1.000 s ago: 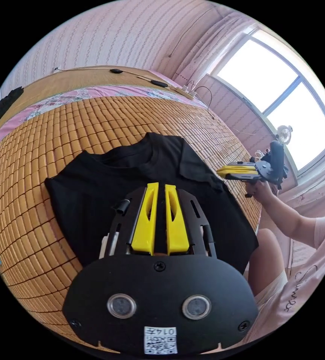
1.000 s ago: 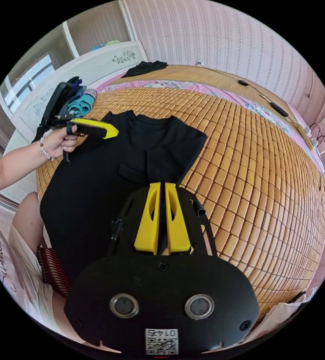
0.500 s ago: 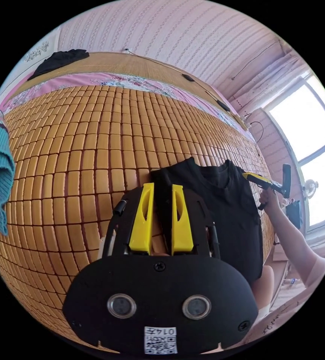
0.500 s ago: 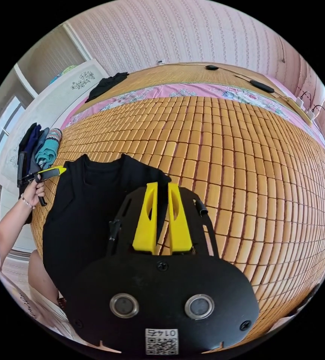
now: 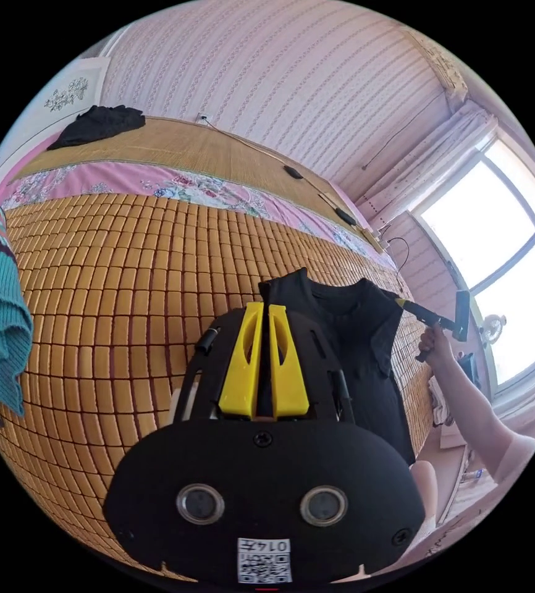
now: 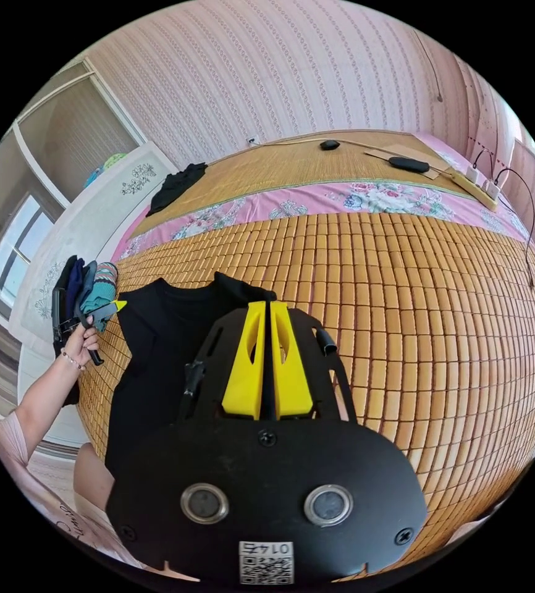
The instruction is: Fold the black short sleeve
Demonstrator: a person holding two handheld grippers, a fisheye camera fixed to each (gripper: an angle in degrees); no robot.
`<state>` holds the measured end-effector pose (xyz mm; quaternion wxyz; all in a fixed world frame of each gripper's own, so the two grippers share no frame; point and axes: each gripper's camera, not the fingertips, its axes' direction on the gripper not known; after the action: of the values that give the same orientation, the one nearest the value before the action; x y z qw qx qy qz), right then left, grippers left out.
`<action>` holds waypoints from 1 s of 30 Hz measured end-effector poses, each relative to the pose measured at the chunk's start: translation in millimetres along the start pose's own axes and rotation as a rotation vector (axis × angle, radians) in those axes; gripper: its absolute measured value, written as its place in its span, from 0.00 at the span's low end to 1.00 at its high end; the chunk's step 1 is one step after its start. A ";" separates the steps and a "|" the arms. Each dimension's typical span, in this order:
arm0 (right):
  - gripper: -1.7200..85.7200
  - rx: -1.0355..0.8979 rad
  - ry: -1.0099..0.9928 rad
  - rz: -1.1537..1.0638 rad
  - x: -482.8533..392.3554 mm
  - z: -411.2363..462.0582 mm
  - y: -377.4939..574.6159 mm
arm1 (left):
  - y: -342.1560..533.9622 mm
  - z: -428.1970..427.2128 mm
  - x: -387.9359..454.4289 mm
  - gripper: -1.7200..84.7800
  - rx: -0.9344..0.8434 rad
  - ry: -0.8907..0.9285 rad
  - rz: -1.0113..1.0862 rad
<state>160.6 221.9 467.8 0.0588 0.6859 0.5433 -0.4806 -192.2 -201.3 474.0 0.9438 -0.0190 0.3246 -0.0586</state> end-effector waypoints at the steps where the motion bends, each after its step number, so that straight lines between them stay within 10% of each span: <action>1: 0.01 0.009 -0.021 -0.004 -1.3 -10.1 3.9 | 5.5 -18.4 11.3 0.01 0.006 0.014 0.043; 14: 0.02 -0.286 -0.056 0.058 -33.7 -97.9 270.9 | 280.0 -119.4 78.4 0.01 -0.236 0.132 0.069; 30: 0.04 -0.254 -0.012 0.177 -50.4 -134.3 312.1 | 333.8 -155.8 125.2 0.03 -0.283 0.096 0.122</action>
<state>493.4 142.3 437.8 0.1907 0.7152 0.5367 -0.4050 -157.3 114.9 250.1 0.9169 -0.1291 0.3750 0.0443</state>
